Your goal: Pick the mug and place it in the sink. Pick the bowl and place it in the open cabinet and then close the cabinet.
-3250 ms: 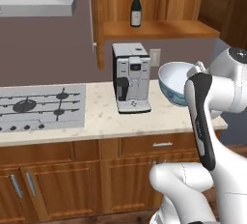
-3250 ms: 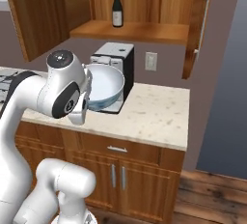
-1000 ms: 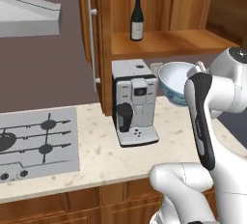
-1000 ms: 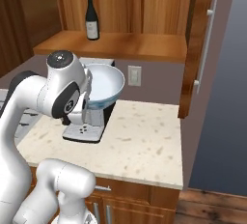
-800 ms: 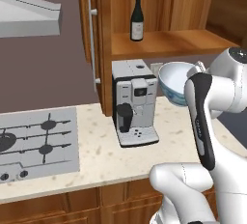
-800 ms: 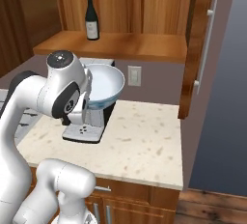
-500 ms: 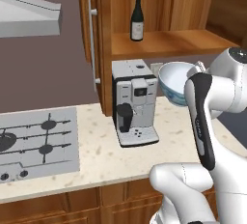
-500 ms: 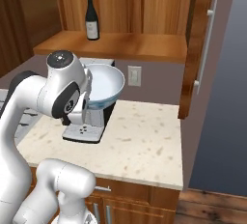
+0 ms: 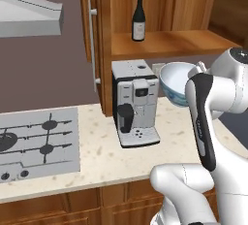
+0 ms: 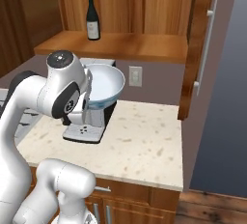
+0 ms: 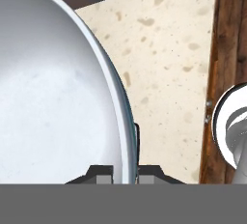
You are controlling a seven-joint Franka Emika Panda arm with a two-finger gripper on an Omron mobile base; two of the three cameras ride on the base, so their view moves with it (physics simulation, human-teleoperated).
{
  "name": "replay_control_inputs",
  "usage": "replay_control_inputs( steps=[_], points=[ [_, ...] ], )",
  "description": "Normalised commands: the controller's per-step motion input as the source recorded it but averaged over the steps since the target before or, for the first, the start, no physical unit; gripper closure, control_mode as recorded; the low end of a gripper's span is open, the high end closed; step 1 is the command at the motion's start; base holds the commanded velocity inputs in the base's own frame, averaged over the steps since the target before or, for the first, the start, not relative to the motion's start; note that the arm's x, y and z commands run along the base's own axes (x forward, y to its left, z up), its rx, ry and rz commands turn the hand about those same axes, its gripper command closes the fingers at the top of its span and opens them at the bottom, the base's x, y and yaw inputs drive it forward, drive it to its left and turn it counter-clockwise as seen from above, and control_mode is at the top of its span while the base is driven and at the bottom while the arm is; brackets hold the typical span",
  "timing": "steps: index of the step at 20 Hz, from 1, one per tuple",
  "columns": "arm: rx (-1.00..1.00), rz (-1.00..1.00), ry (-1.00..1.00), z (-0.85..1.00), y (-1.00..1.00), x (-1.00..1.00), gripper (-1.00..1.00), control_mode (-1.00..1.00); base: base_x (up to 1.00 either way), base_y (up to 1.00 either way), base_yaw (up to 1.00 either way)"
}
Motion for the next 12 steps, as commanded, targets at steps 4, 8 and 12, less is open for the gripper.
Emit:
replay_control_inputs(
  steps=[4,8,12],
  points=[
    [0.0,0.0,0.0,0.0,0.0,0.0,1.0,1.0,0.26,0.0,0.13],
    [0.0,0.0,0.0,0.0,0.0,0.0,1.0,1.0,0.16,0.0,0.11],
    [0.0,0.0,0.0,0.0,0.0,0.0,1.0,1.0,0.14,-0.04,0.04]
  ],
)
